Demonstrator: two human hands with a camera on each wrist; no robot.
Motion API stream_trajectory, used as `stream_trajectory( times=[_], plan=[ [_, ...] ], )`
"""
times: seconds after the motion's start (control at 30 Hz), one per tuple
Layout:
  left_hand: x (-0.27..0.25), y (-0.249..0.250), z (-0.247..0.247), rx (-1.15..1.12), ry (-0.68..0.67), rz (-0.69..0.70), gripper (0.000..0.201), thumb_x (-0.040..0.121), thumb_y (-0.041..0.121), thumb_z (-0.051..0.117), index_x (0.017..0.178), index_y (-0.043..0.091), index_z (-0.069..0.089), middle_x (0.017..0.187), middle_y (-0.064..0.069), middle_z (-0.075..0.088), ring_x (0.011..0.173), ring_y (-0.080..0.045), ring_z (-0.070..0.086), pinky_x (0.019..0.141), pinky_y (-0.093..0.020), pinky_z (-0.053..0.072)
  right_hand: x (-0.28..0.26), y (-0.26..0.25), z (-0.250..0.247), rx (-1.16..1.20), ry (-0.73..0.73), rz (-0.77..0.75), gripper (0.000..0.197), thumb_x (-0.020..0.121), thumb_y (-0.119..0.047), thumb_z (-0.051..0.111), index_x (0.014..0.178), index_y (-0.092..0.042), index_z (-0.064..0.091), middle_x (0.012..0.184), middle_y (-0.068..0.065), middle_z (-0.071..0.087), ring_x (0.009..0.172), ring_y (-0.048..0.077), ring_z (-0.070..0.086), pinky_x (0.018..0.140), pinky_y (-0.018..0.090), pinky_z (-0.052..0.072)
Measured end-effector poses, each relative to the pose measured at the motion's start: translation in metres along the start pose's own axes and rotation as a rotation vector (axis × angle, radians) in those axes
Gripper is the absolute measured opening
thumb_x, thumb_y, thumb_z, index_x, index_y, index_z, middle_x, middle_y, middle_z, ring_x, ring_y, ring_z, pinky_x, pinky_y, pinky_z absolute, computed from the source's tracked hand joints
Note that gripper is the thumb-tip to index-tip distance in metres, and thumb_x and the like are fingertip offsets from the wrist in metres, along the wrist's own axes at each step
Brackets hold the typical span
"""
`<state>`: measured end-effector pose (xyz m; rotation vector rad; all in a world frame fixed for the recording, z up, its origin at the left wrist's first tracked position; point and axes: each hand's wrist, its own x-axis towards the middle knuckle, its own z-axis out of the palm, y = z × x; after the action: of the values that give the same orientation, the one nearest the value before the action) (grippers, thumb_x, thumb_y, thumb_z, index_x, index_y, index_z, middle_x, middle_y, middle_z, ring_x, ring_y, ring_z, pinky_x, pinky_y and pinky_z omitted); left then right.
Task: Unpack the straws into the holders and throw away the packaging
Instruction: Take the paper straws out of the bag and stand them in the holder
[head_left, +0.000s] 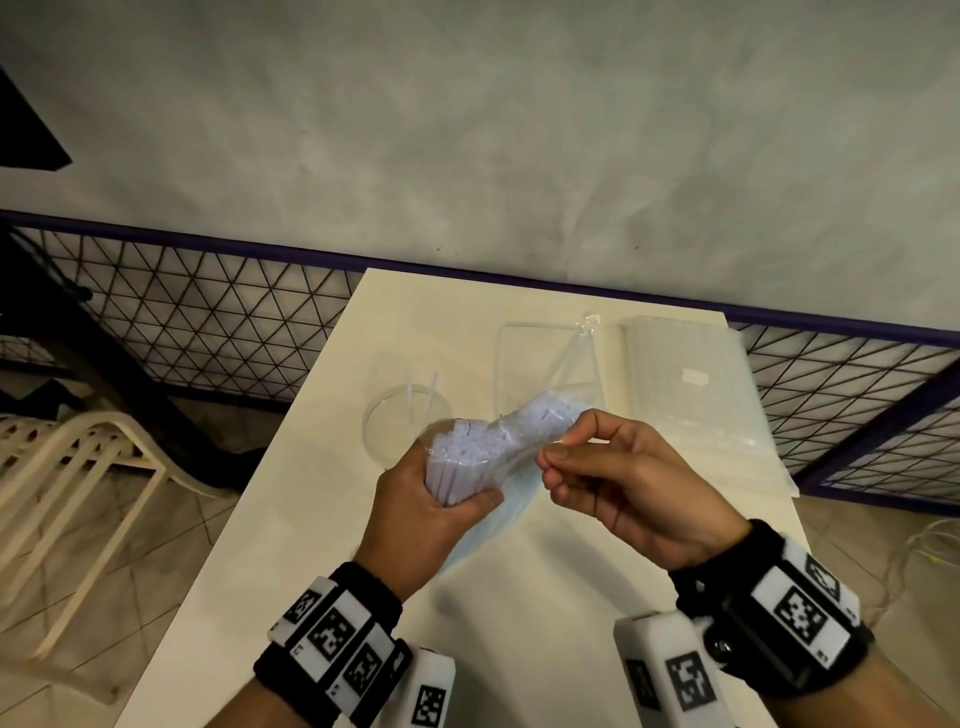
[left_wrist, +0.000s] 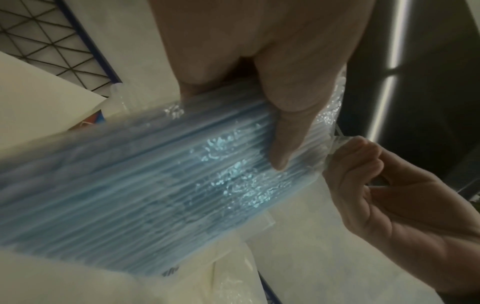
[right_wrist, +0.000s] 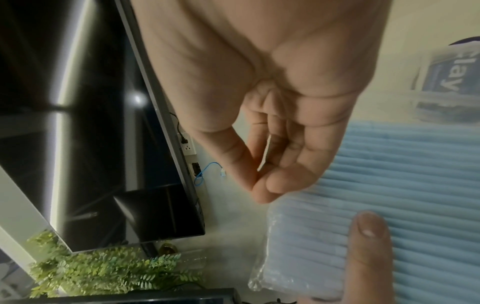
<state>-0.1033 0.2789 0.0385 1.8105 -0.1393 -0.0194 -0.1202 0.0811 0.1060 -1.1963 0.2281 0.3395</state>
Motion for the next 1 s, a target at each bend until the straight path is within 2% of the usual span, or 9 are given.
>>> stream_trajectory(
  times=[0.13,0.3,0.43,0.5,0.6,0.67,0.77,0.87,1.0],
  plan=[
    [-0.001,-0.002,-0.002,-0.016,0.008,-0.02,0.057,0.064,0.009,0.087,0.109,0.03,0.06,0.1,0.02,0.069,0.093,0.0,0.065,0.082,-0.015,0.051,-0.002,0.003,-0.001,-0.239,0.031,-0.1,0.025,0.08,0.005,0.073,0.092,-0.008,0.055,0.077,0.02,0.07,0.066,0.023,0.066,0.064,0.027,0.055],
    [-0.005,-0.001,-0.002,-0.027,-0.01,-0.053,0.056,0.062,0.015,0.089,0.104,0.036,0.059,0.098,0.022,0.068,0.09,0.0,0.065,0.078,-0.018,0.052,-0.007,0.015,-0.001,-0.383,0.047,-0.141,0.024,0.081,0.001,0.076,0.092,-0.006,0.055,0.075,0.017,0.072,0.071,0.025,0.068,0.067,0.028,0.054],
    [-0.007,-0.001,-0.002,-0.061,-0.021,-0.088,0.059,0.061,0.023,0.09,0.111,0.032,0.06,0.101,0.012,0.07,0.094,-0.009,0.067,0.085,-0.038,0.056,-0.009,0.017,0.001,-0.48,0.083,-0.184,0.021,0.083,-0.003,0.077,0.092,-0.004,0.058,0.08,0.018,0.074,0.072,0.021,0.069,0.068,0.026,0.053],
    [-0.008,0.001,-0.002,-0.048,-0.011,-0.075,0.058,0.062,0.021,0.089,0.111,0.031,0.06,0.1,0.014,0.07,0.093,-0.006,0.067,0.085,-0.036,0.055,-0.009,0.015,0.004,-0.446,0.082,-0.152,0.022,0.084,-0.023,0.073,0.09,-0.004,0.064,0.086,0.017,0.075,0.073,0.023,0.068,0.069,0.03,0.052],
    [-0.009,0.005,-0.002,-0.017,0.005,-0.032,0.056,0.065,0.018,0.088,0.111,0.031,0.059,0.098,0.02,0.068,0.092,-0.002,0.065,0.08,-0.022,0.052,-0.009,0.014,0.01,-0.4,0.059,-0.084,0.042,0.088,-0.045,0.063,0.092,-0.004,0.071,0.092,0.013,0.076,0.073,0.025,0.068,0.068,0.031,0.052],
    [-0.01,0.006,-0.003,-0.021,0.009,-0.01,0.055,0.065,0.017,0.087,0.112,0.028,0.06,0.098,0.022,0.068,0.092,0.0,0.065,0.077,-0.015,0.051,-0.006,0.017,0.012,-0.387,0.09,-0.07,0.041,0.095,-0.041,0.062,0.094,-0.001,0.072,0.089,0.011,0.076,0.071,0.023,0.068,0.066,0.029,0.051],
    [-0.01,0.011,-0.005,-0.049,0.016,0.016,0.053,0.064,0.018,0.088,0.11,0.027,0.062,0.098,0.02,0.069,0.091,-0.001,0.066,0.075,-0.01,0.05,-0.001,0.025,0.014,-0.355,0.131,-0.081,0.028,0.095,-0.027,0.063,0.087,-0.002,0.073,0.081,0.01,0.076,0.066,0.018,0.066,0.061,0.025,0.05],
    [-0.013,0.014,-0.004,-0.09,0.027,0.027,0.057,0.062,0.028,0.089,0.112,0.028,0.061,0.102,0.015,0.069,0.095,-0.004,0.066,0.08,-0.018,0.052,0.0,0.032,0.016,-0.382,0.144,-0.166,0.023,0.094,-0.023,0.065,0.082,-0.006,0.073,0.077,0.01,0.075,0.062,0.013,0.066,0.059,0.023,0.05],
    [-0.018,0.015,-0.001,-0.127,0.063,0.003,0.061,0.061,0.028,0.086,0.115,0.03,0.057,0.105,0.013,0.068,0.098,-0.004,0.066,0.083,-0.027,0.053,0.006,0.038,0.022,-0.673,0.282,-0.409,0.029,0.091,-0.029,0.069,0.068,-0.012,0.068,0.061,0.002,0.07,0.055,0.01,0.063,0.058,0.017,0.049]
  ],
)
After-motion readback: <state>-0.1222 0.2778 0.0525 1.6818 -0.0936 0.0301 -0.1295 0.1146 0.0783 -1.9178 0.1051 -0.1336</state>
